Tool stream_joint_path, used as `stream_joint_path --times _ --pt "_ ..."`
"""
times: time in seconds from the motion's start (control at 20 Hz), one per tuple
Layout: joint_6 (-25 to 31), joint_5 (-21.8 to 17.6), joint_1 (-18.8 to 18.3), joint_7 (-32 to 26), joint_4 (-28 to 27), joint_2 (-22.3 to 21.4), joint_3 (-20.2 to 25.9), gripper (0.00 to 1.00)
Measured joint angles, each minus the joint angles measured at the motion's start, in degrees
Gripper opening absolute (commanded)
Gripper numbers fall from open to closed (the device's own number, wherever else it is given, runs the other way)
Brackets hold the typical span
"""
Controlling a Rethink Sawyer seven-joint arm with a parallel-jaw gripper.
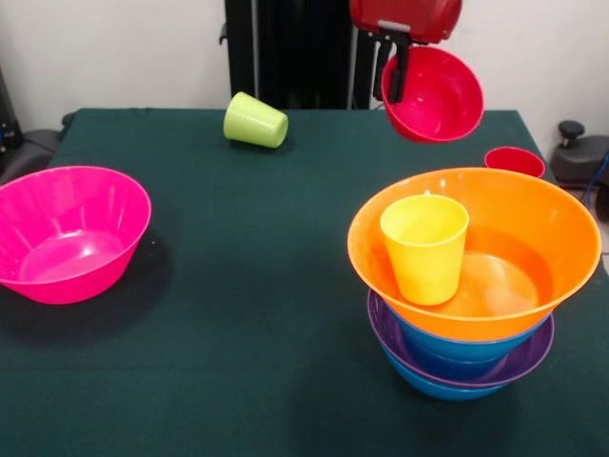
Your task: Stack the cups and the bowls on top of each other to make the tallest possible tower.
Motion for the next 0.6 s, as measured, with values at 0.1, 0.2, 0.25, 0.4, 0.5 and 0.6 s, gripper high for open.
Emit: stream_joint_path --times 0.1,0.2,0.25,0.4,0.5,0.6 --pt "4.40 -1.77 -0.07 -0.02 -1.33 0.00 0.13 0.00" --pt "10.08 -3.24 -0.38 -0.09 -2.86 0.00 0.63 0.00" --pt "13.06 -3.91 -0.59 -0.15 -3.64 0.00 0.96 0.00" --pt "21.00 -5.02 -1.46 -0.15 -5.73 0.05 2.37 0.00" --pt "24.12 -5.30 -1.96 -0.15 -6.70 0.11 3.17 0.00" --pt "27.65 -5.44 -2.94 -0.15 -8.14 0.24 4.63 0.00"
